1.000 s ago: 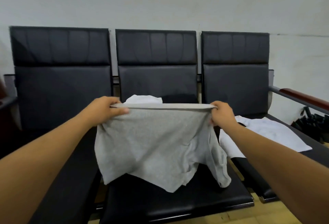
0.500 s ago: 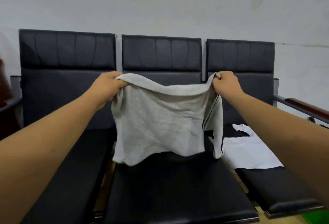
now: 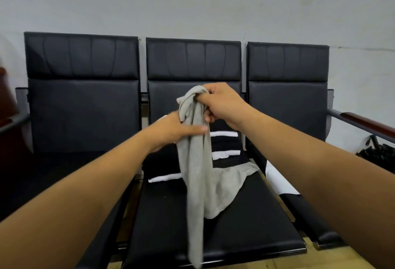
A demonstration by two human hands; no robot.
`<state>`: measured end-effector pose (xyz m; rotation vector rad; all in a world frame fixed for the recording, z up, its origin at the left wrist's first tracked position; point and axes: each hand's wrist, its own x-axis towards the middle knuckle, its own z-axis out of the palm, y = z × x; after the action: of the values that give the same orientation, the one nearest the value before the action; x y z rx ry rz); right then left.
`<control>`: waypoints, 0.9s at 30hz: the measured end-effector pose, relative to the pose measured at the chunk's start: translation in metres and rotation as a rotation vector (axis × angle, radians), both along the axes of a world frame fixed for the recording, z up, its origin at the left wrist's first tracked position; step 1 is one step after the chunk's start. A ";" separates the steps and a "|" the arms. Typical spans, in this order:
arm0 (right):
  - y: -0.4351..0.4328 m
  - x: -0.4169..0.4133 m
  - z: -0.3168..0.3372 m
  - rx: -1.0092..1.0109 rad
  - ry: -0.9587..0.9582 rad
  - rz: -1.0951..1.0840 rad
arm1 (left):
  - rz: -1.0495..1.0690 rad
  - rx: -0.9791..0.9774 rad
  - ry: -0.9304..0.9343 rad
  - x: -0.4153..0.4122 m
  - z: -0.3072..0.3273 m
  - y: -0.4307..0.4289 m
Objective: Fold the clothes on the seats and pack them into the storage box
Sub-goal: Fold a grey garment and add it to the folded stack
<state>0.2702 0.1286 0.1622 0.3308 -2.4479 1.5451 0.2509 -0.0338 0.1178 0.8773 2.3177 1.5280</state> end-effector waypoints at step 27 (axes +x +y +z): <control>0.158 -0.008 0.009 -0.823 0.090 -0.454 | 0.333 0.655 -0.100 -0.057 0.068 -0.021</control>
<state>0.2626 0.2871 0.1712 -0.2776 -1.4731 2.0481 0.1942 -0.0551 0.1855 0.5193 1.9713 2.4815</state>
